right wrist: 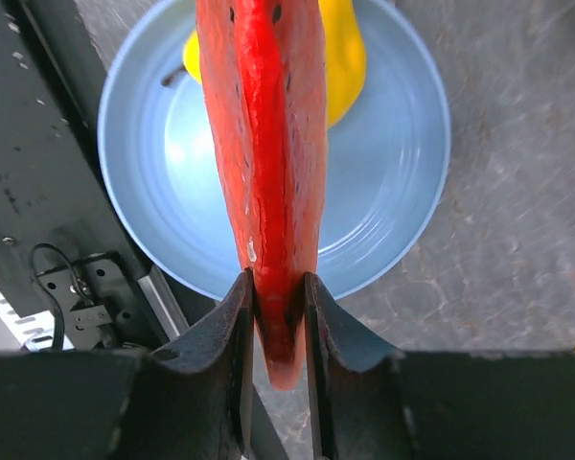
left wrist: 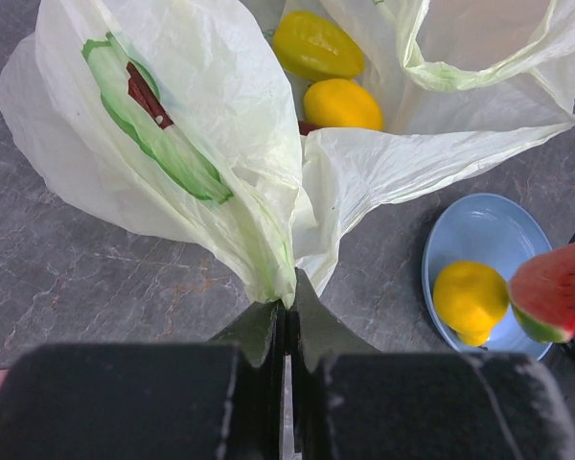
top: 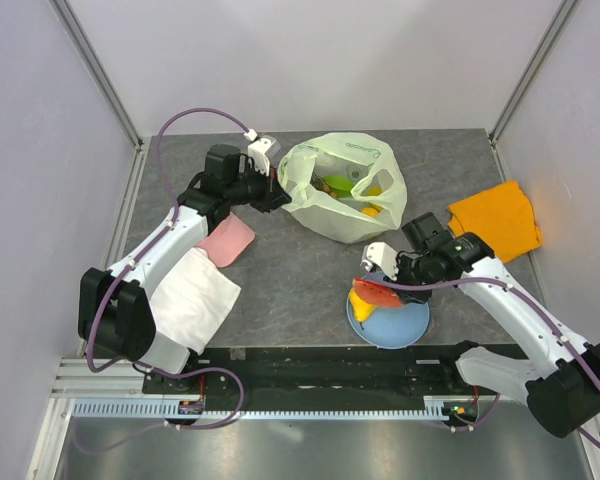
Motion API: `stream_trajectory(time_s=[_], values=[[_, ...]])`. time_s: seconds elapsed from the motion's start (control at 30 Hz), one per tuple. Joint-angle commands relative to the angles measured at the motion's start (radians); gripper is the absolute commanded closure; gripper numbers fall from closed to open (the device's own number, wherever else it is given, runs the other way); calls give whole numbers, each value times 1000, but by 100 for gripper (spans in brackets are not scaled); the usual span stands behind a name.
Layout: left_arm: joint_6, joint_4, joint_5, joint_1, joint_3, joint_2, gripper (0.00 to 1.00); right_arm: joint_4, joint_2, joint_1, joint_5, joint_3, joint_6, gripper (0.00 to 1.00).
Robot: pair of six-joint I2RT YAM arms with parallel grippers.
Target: Take the fake fruits out of the plastic bag
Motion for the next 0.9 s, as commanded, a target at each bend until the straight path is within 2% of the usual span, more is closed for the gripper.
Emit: stream_trajectory(time_s=[0.0,0.27,0.43,0.6,0.87], values=[[5,2,-4,2,20,-37,98,106,22,-48,53,-53,35,91],[2,0,4,4,13,-38,98,115,101,-194,3,-12,-4,91],[-12,8,19,2,11,-28,98,91,101,-204,13,-15,-45,91],[-17,11,22,2,16,-20,98,152,156,-202,86,-64,9,91],[-18,11,24,2,5,-20,98,291,222,-204,79,-105,66,88]])
